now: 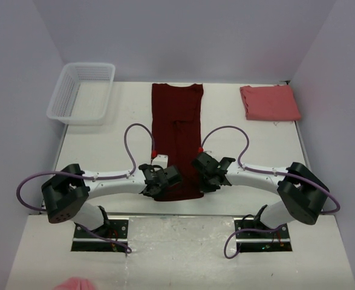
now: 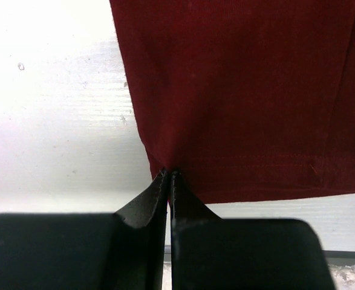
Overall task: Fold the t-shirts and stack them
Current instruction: Grab the bottom of the folded rectangular tshirt with both arms
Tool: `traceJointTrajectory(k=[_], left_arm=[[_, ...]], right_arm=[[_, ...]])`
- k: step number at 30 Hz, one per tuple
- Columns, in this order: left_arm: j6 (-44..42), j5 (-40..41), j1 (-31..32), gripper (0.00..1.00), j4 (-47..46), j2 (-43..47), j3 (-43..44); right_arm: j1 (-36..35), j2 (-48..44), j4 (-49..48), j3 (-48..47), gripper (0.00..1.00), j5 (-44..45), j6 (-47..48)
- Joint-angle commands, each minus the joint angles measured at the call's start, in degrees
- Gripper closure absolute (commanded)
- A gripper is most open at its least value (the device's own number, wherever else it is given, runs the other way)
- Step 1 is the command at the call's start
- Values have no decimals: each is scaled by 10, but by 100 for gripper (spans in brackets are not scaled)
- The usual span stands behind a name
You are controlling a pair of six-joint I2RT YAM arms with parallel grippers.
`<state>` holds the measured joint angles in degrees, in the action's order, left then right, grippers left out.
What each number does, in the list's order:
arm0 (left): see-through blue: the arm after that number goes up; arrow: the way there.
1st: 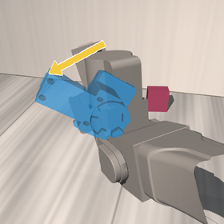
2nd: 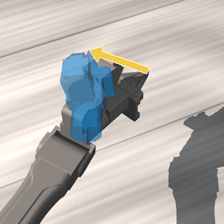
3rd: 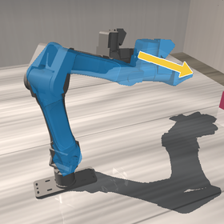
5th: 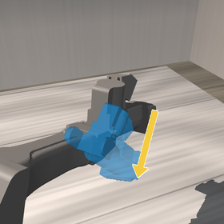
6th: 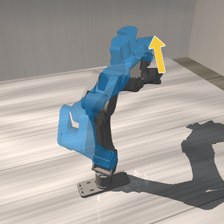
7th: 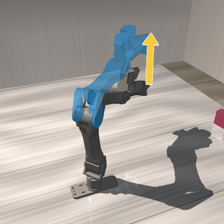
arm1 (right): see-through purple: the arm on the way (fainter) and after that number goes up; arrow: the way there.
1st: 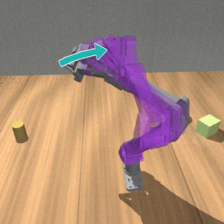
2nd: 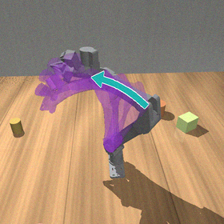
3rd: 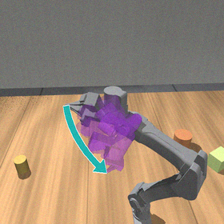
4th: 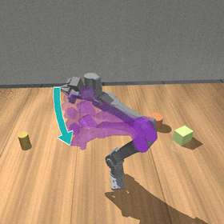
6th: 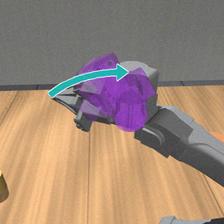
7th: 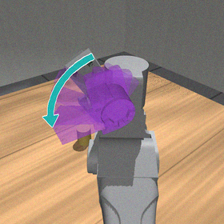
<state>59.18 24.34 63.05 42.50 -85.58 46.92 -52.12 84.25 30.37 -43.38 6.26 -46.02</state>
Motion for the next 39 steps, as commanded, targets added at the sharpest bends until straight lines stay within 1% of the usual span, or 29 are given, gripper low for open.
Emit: traceJointTrajectory(k=[1, 11, 21, 29, 39], left_arm=[[17, 28, 2, 100, 9, 34, -9], [44, 32, 3, 100, 55, 104, -32], [66, 19, 4, 100, 47, 114, -82], [50, 12, 4, 100, 20, 98, -91], [18, 3, 4, 100, -11, 60, -82]], right_arm=[[-3, 9, -8, 5, 100, -2, -5], [-3, 14, -7, 7, 100, 2, -13], [-3, -6, 5, 22, 100, 10, -28], [-12, -21, 8, 46, 100, 20, -51], [-64, -45, 29, 50, 100, 25, -93]])
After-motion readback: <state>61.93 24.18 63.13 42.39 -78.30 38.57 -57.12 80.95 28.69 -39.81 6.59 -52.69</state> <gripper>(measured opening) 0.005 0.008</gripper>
